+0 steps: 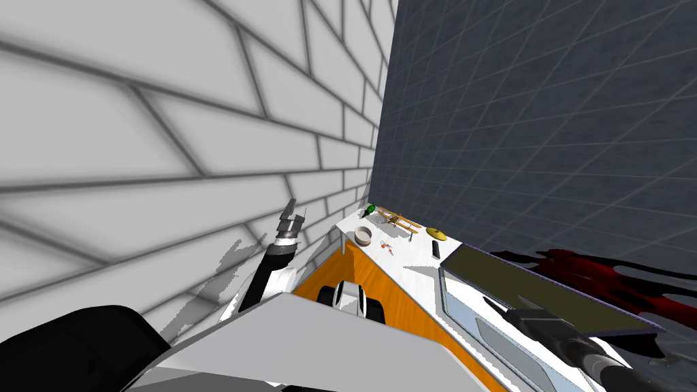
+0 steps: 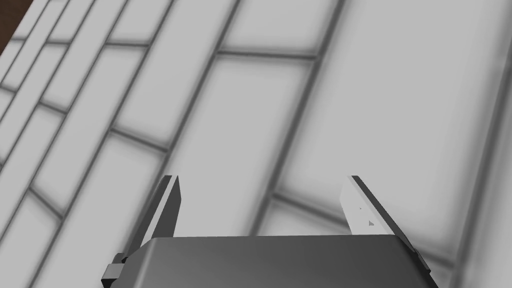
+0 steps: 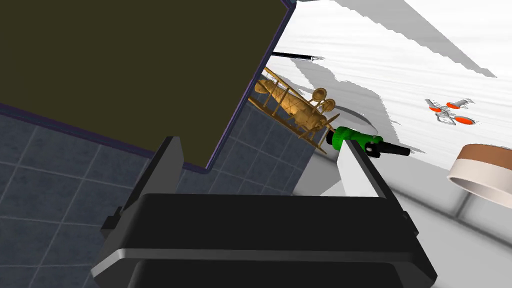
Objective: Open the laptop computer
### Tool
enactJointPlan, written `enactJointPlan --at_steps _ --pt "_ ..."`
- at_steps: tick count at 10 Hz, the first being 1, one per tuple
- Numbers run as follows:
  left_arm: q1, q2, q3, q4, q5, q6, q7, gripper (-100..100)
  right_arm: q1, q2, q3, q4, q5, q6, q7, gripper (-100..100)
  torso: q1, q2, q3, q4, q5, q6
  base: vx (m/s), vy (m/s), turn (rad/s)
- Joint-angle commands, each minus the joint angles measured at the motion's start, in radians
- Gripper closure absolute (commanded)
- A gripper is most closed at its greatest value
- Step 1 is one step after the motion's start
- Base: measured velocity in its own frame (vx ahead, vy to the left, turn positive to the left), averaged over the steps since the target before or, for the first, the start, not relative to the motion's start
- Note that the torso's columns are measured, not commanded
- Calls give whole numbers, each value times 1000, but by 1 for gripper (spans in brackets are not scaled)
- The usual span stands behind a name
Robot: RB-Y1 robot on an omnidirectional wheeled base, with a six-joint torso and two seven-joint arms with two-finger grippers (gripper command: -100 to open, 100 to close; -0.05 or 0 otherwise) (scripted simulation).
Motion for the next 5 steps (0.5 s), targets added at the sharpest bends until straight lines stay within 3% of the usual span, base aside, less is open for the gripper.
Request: enactJointPlan --at_steps 1,4,5 --pt "0 0 0 0 0 0 0 0 19 -50 -11 62 28 19 43 -100 0 0 0 0 0 0 5 -17 55" --pt "0 0 0 0 0 0 0 0 37 -111 -17 163 80 51 126 -100 1 0 0 0 0 0 -5 -23 154" --pt "0 0 0 0 0 0 0 0 37 -111 -17 163 80 51 126 -100 1 0 0 0 0 0 -1 -26 36"
